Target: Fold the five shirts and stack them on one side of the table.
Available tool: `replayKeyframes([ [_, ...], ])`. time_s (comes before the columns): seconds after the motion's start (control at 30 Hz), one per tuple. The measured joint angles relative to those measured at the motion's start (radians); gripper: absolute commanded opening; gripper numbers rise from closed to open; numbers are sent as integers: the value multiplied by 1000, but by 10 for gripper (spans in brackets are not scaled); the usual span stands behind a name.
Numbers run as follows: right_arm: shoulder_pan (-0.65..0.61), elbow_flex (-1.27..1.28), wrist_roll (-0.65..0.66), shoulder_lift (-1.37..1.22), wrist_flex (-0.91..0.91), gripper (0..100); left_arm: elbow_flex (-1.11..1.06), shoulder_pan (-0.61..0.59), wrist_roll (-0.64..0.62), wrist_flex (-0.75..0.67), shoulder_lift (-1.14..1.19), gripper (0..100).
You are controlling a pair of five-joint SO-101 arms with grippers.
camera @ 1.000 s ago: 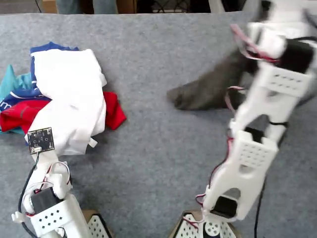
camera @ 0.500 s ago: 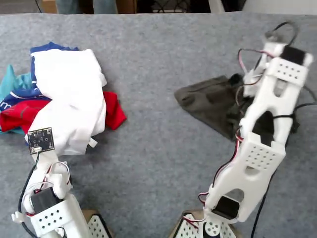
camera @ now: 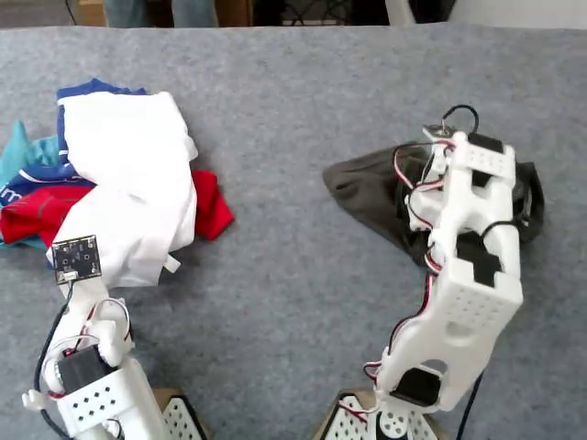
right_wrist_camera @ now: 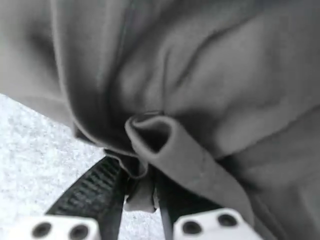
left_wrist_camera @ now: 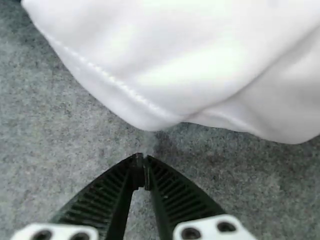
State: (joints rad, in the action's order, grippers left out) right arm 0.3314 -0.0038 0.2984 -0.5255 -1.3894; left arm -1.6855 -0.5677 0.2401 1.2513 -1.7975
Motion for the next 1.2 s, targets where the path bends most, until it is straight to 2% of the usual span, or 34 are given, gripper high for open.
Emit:
replayKeyframes([
  [0.23, 0, 137, -51, 92, 117, 14, 0, 0, 9, 0, 0, 30],
  [0.4, 0, 207, -52, 141, 173, 14, 41, -15, 180, -91, 0, 29],
  [0.53, 0, 239, -52, 160, 198, 14, 210, 15, 198, -126, 18, 43],
  [0.67, 0, 241, -52, 164, 199, 15, 473, 64, 155, -118, 153, 135],
  [0.8, 0, 241, -52, 164, 199, 15, 756, 101, 57, -54, 485, 183],
  [0.97, 0, 241, -52, 164, 199, 15, 1088, 123, -149, 31, 1017, 360],
  [1.07, 0, 241, -52, 164, 199, 15, 1249, 126, -275, 61, 1341, 361],
  [1.2, 0, 241, -52, 164, 199, 15, 1453, 124, -310, 25, 1715, 360],
])
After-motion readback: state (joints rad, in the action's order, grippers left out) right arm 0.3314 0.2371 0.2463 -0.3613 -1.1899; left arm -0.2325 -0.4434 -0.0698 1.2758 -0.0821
